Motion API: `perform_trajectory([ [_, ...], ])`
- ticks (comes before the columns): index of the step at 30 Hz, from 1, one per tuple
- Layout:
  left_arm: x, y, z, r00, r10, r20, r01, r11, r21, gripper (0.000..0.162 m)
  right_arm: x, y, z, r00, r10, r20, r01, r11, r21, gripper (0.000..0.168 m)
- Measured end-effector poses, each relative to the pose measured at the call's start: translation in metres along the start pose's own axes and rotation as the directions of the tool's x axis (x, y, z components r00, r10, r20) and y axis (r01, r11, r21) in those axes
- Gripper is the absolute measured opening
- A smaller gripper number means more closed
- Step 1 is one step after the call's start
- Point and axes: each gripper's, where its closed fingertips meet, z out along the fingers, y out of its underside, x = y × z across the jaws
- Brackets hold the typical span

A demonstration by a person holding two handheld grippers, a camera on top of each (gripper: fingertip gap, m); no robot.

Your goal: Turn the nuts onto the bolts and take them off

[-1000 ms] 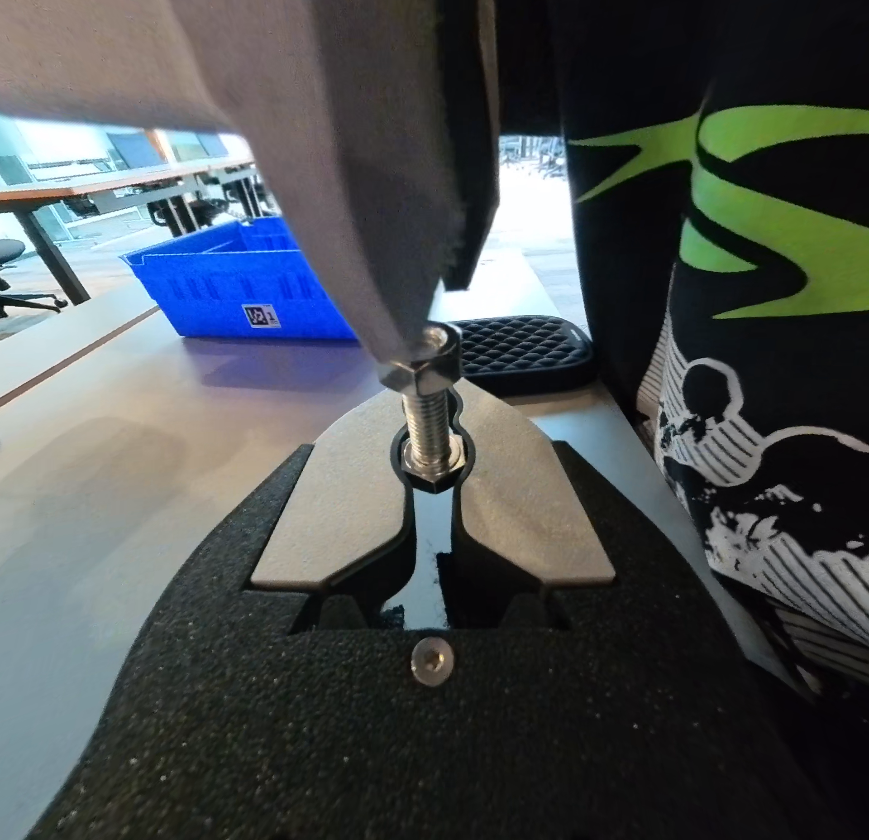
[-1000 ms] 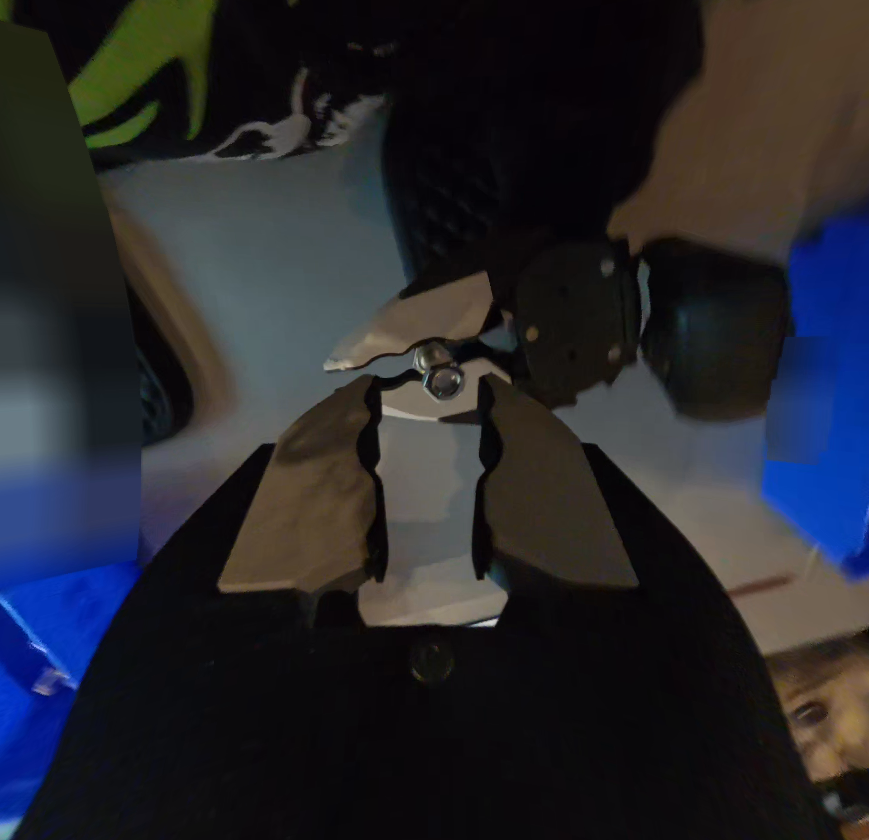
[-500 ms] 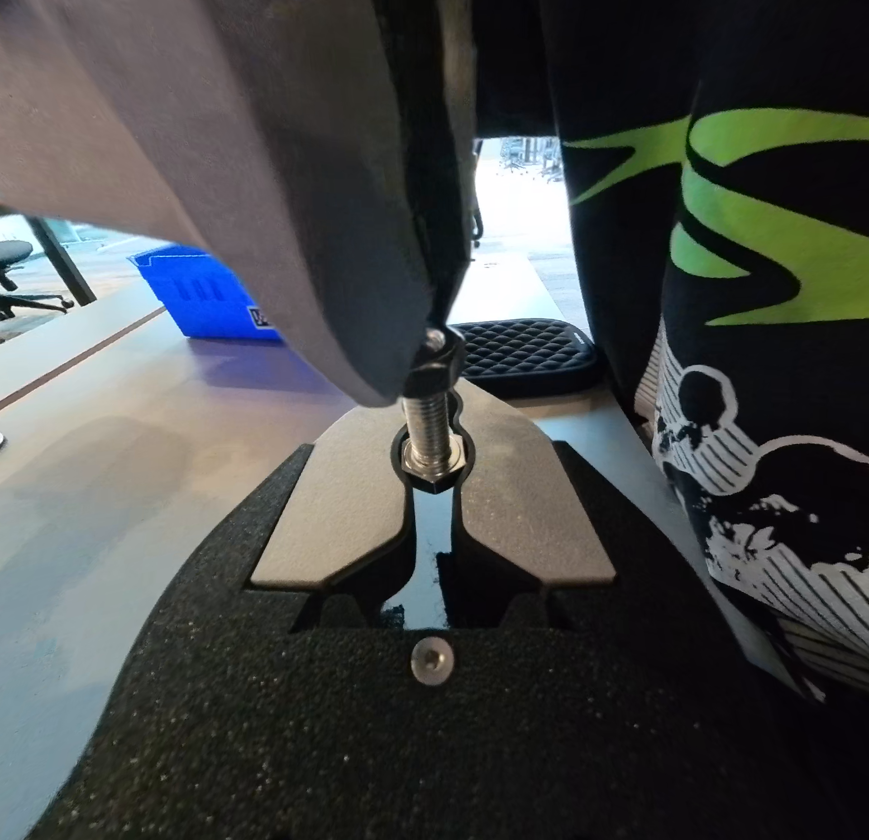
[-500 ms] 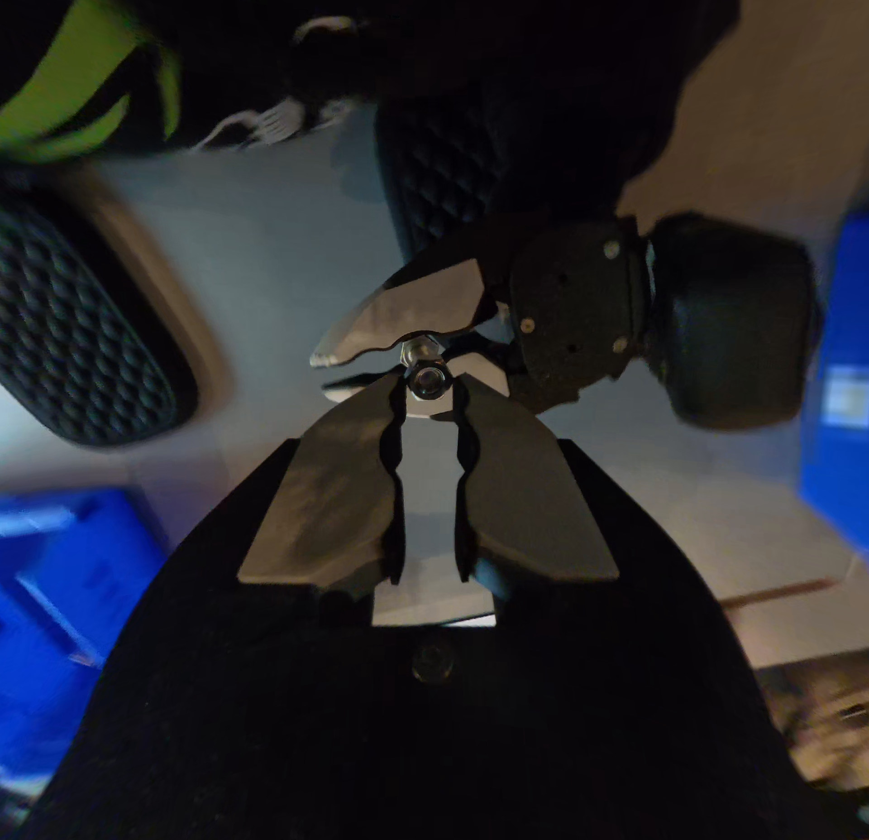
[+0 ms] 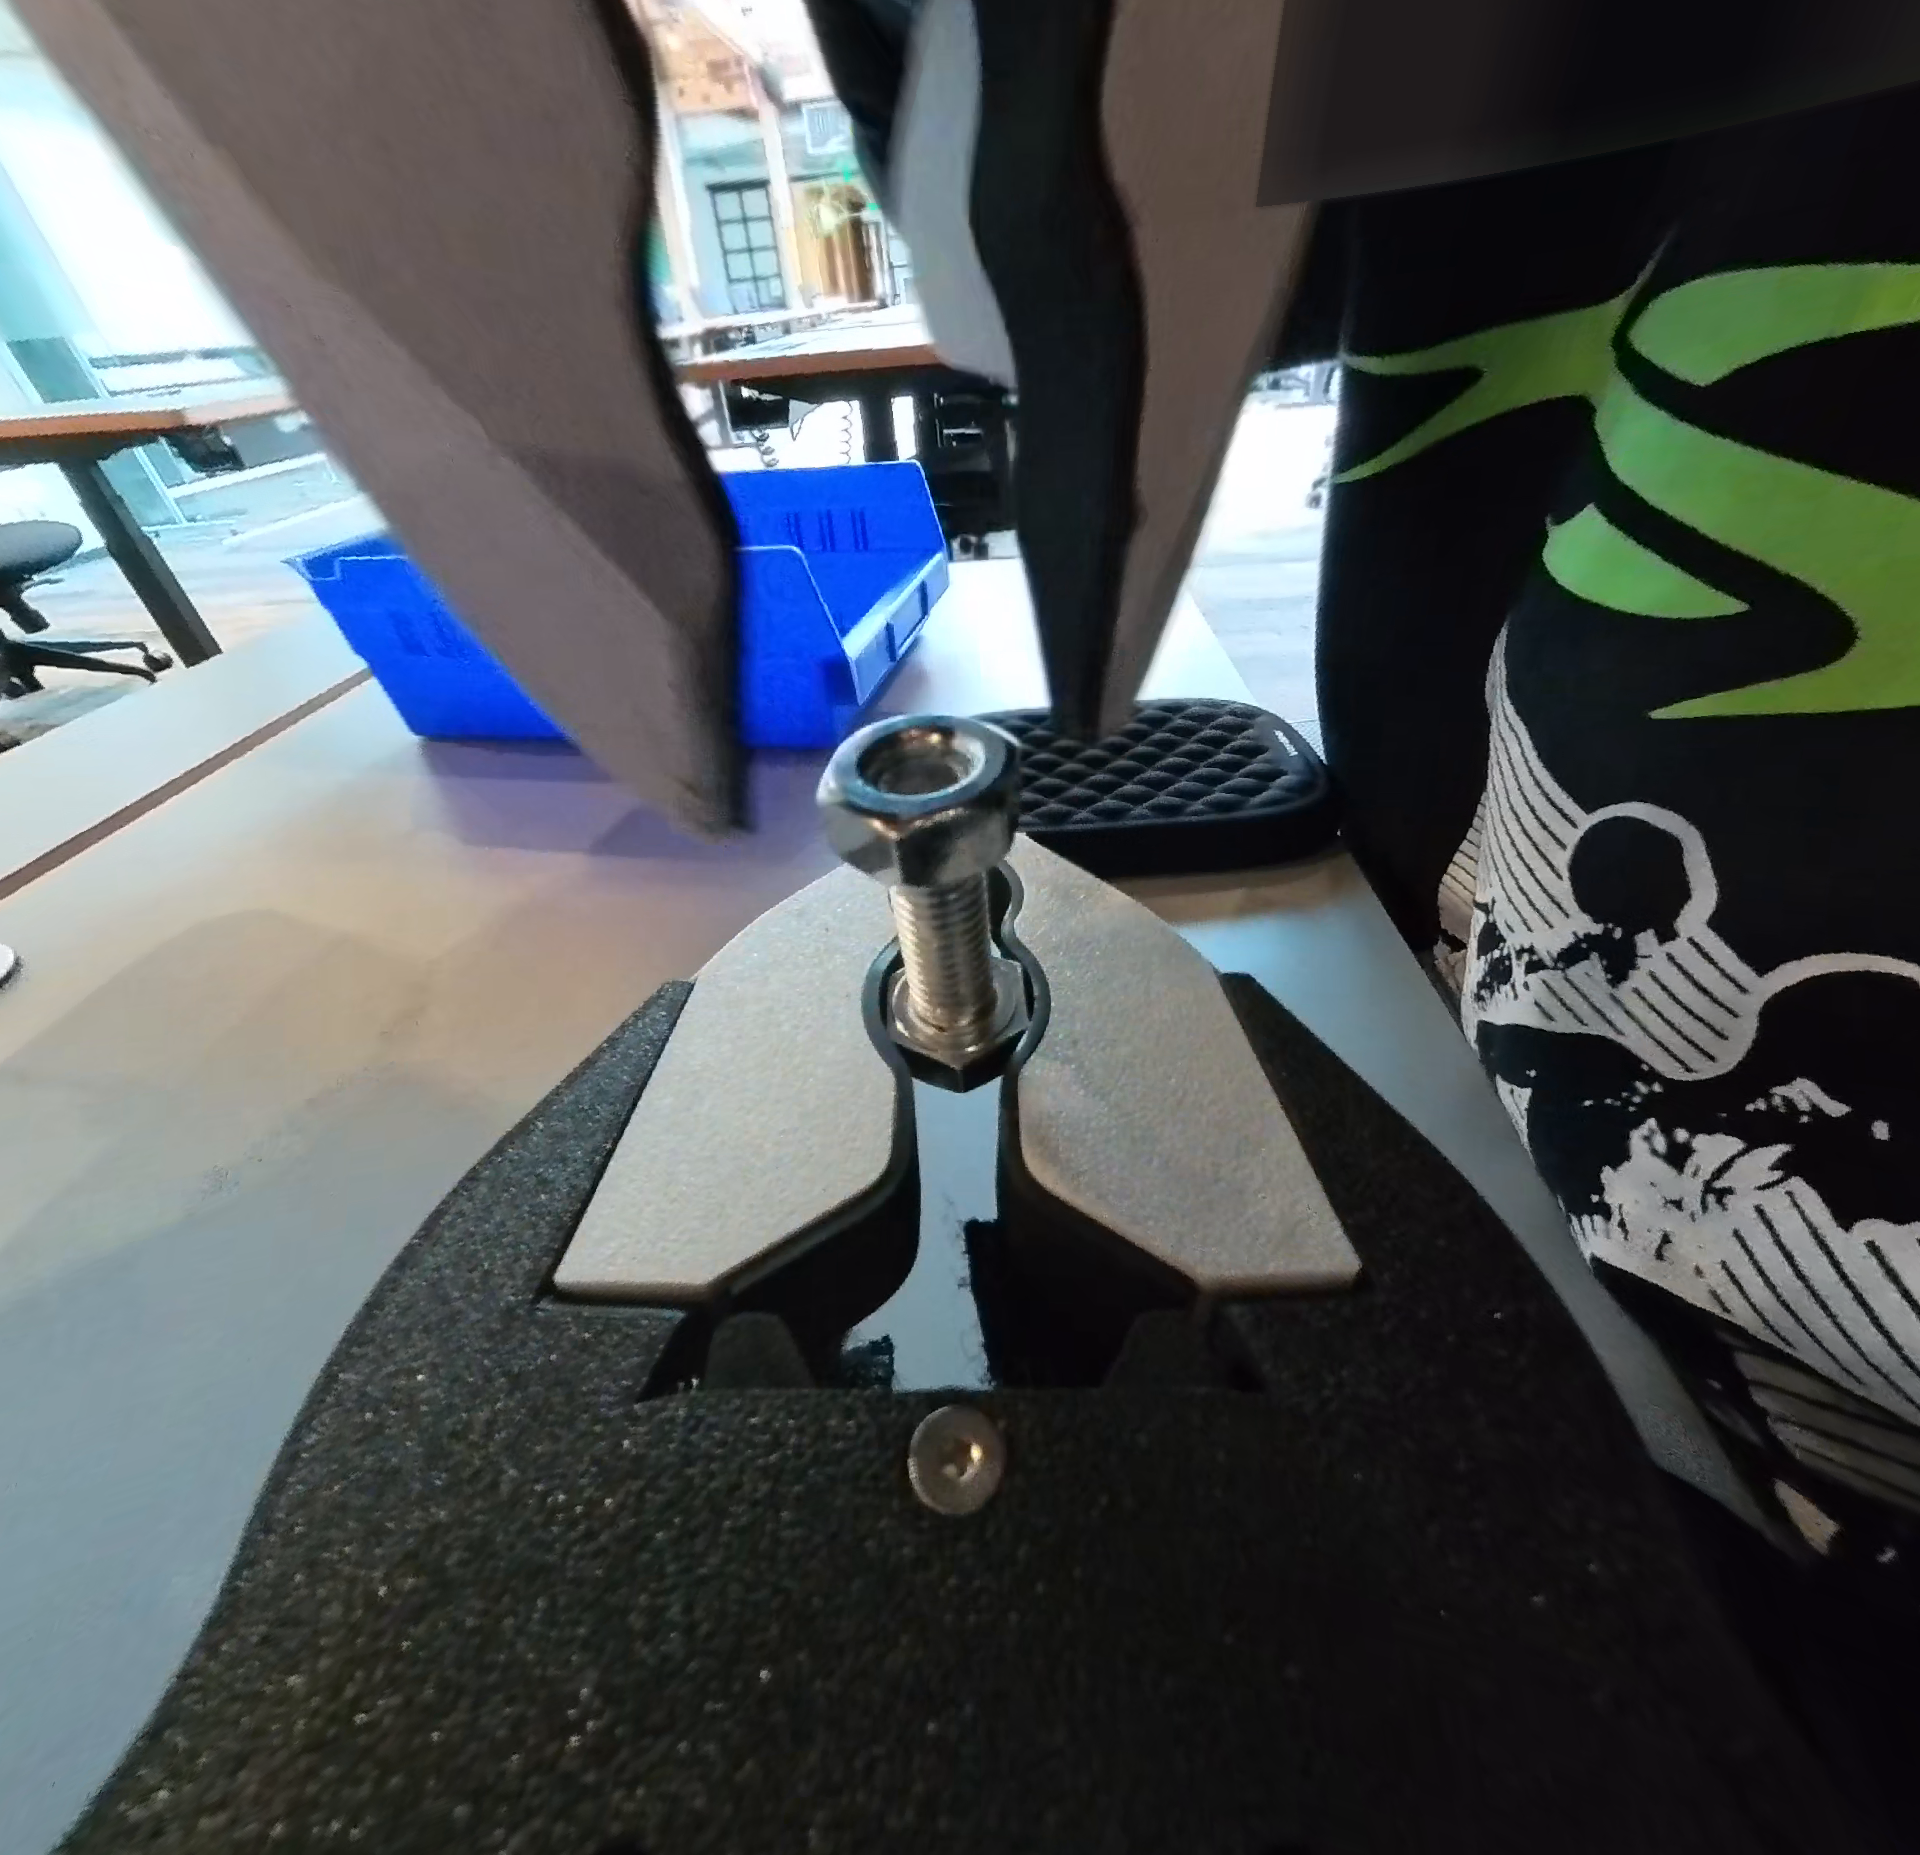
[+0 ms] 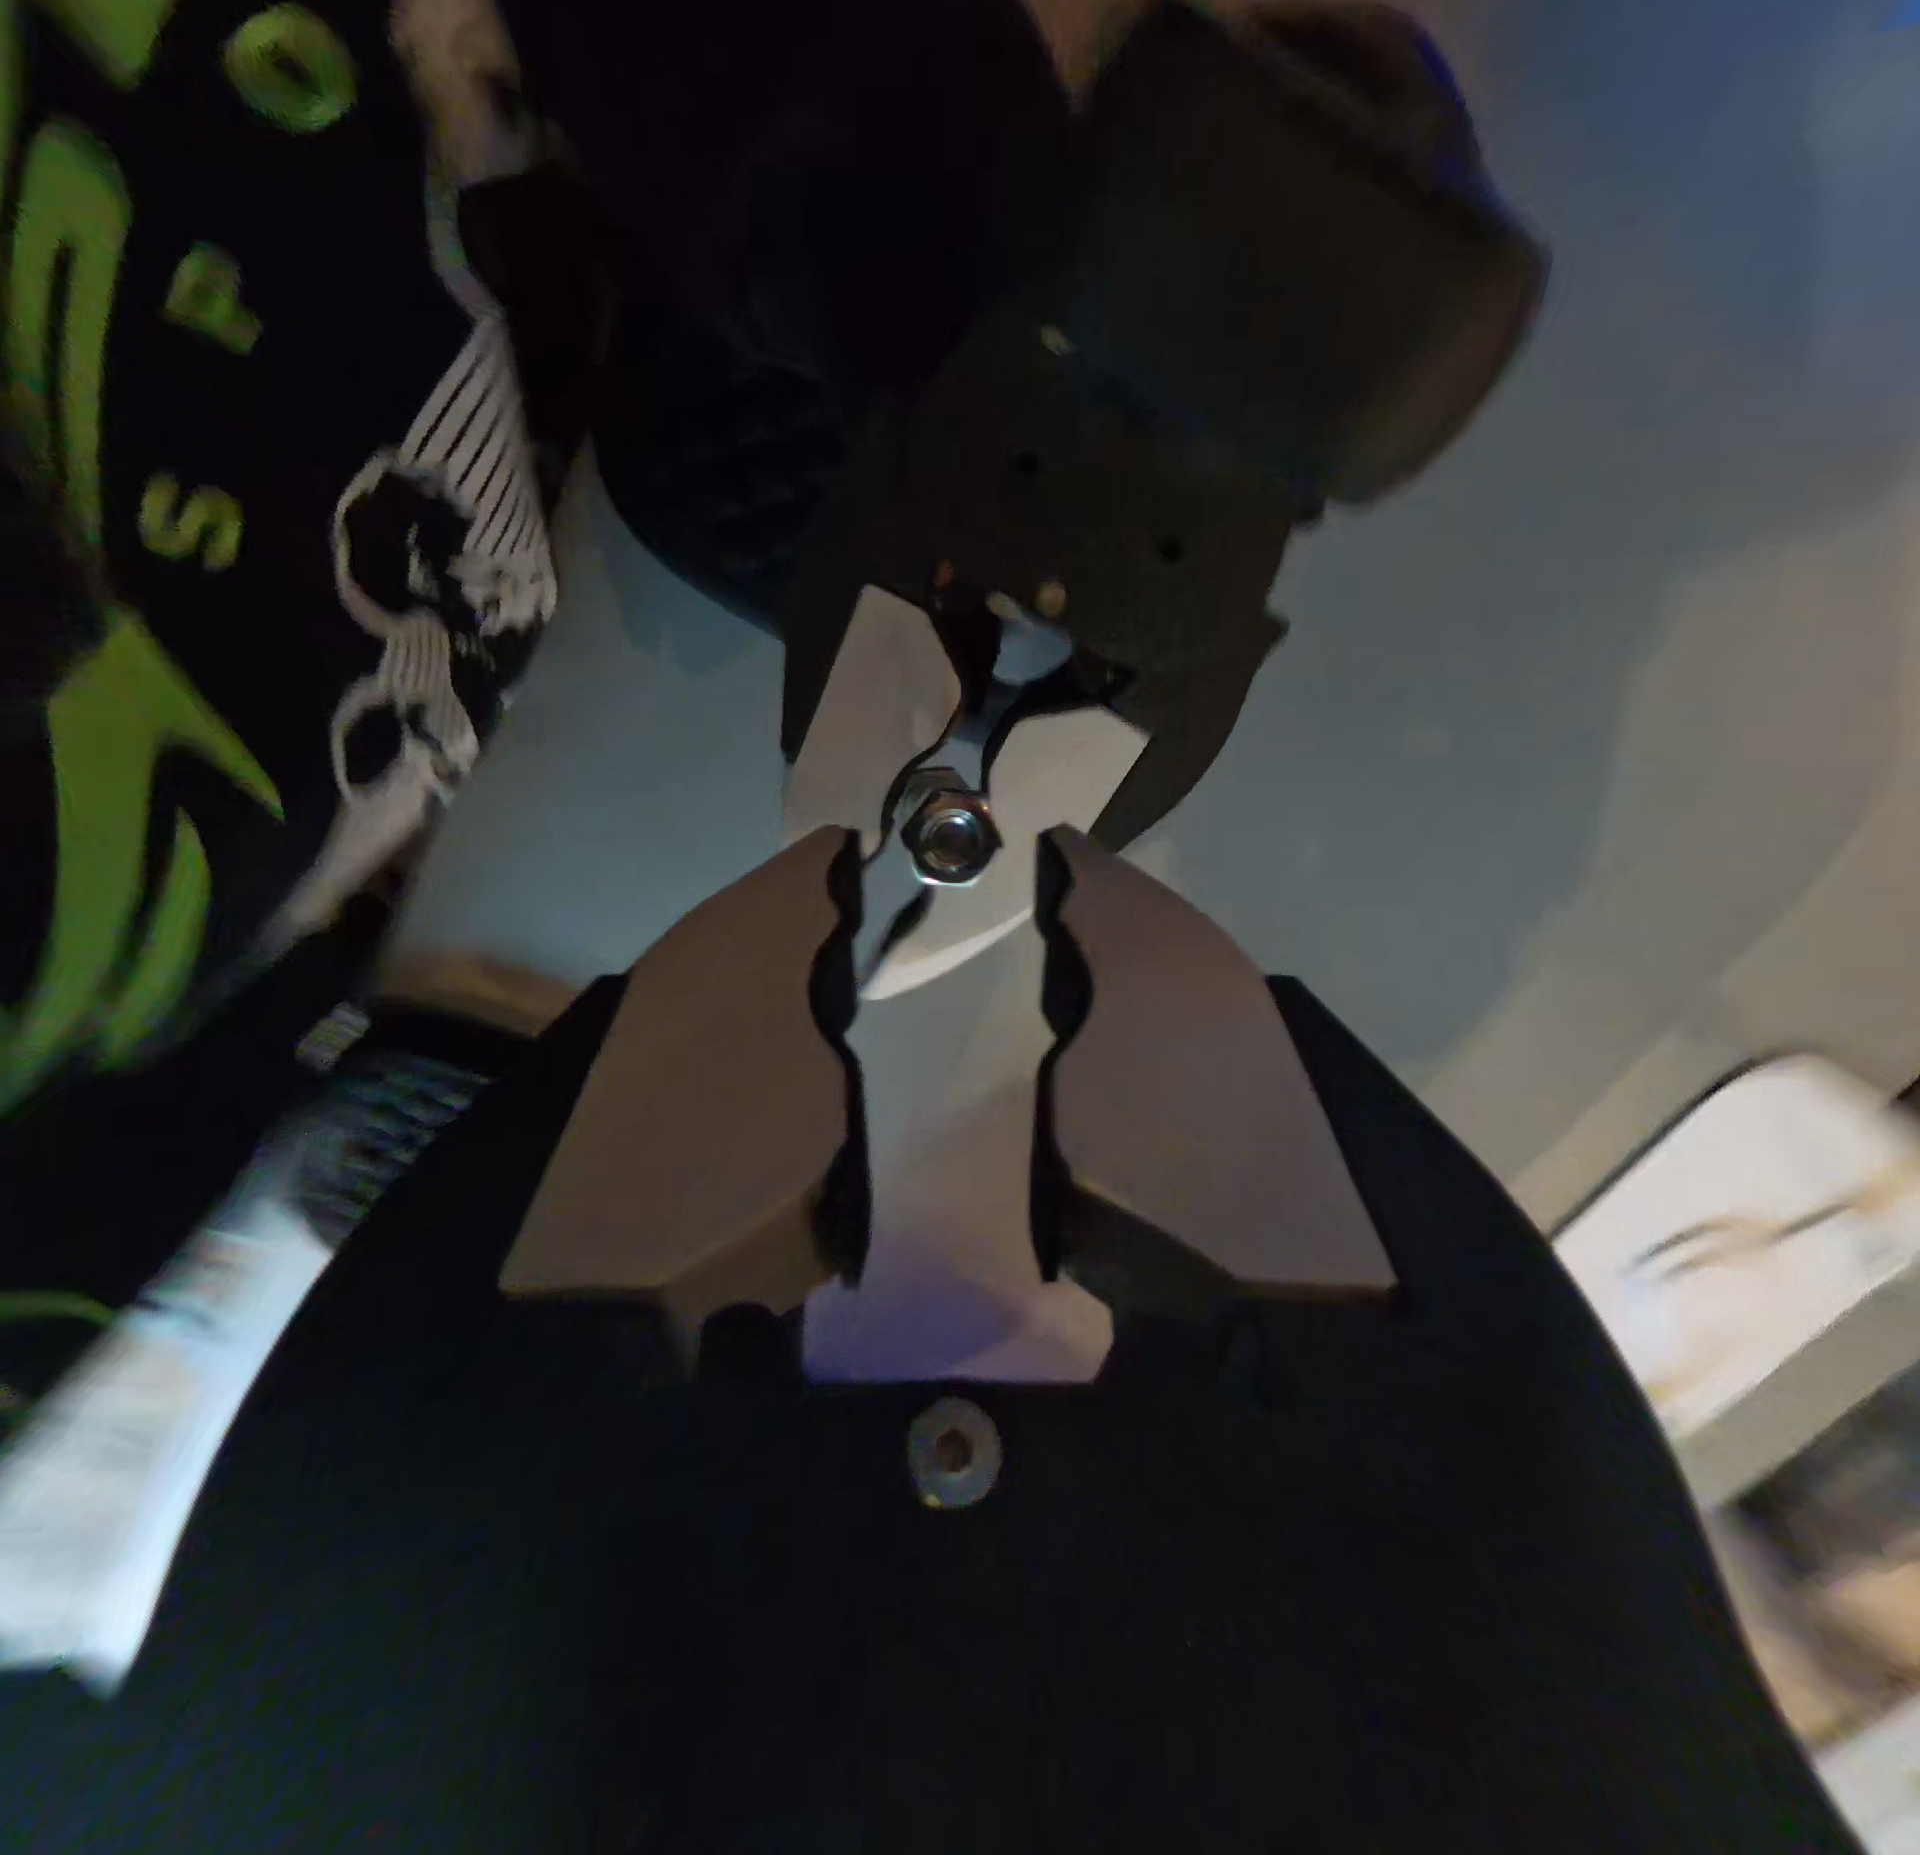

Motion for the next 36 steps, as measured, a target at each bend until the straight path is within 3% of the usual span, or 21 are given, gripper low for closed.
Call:
perform_trajectory([
  [3, 0.001, 0.000, 0.001, 1.000, 0.007, -0.005, -0.007, 1.000, -0.005, 0.010, 0.003, -0.003, -0.010, 0.936, -0.350, -0.033, 0.351, 0.935, 0.040, 0.037],
  [6, 0.002, 0.000, 0.001, 1.000, 0.010, -0.011, -0.010, 1.000, -0.007, 0.010, -0.001, -0.002, -0.010, 0.769, -0.640, -0.015, 0.640, 0.768, 0.036, 0.039],
  [12, 0.003, 0.000, 0.001, 1.000, 0.012, -0.016, -0.012, 1.000, -0.004, 0.010, -0.005, 0.001, 0.002, 0.626, -0.762, 0.163, 0.769, 0.638, 0.032, 0.028],
  [16, 0.003, 0.000, 0.001, 1.000, 0.014, -0.017, -0.014, 1.000, -0.006, 0.010, -0.006, -0.001, 0.005, 0.598, -0.777, 0.199, 0.790, 0.613, 0.021, 0.019],
  [19, 0.003, 0.000, 0.001, 1.000, 0.011, -0.013, -0.011, 1.000, -0.001, 0.010, -0.004, -0.001, 0.005, 0.651, -0.736, 0.184, 0.747, 0.665, 0.019, 0.018],
  [22, 0.001, -0.001, 0.001, 1.000, 0.003, -0.005, -0.003, 1.000, 0.003, 0.010, -0.002, -0.001, 0.005, 0.772, -0.616, 0.156, 0.625, 0.780, -0.014, 0.018],
  [28, 0.000, -0.001, 0.000, 1.000, 0.000, 0.003, 0.000, 1.000, 0.006, 0.010, 0.000, 0.003, 0.005, 0.989, -0.140, 0.042, 0.143, 0.985, -0.098, 0.018],
  [31, -0.001, 0.000, 0.001, 1.000, -0.004, 0.003, 0.004, 1.000, 0.003, 0.010, 0.000, 0.006, 0.005, 0.984, 0.176, 0.000, -0.175, 0.981, -0.078, 0.018],
  [36, -0.001, -0.002, 0.000, 1.000, -0.004, 0.003, 0.004, 1.000, 0.012, 0.010, 0.000, 0.004, 0.006, 0.975, 0.221, -0.027, -0.221, 0.975, -0.027, 0.018],
])
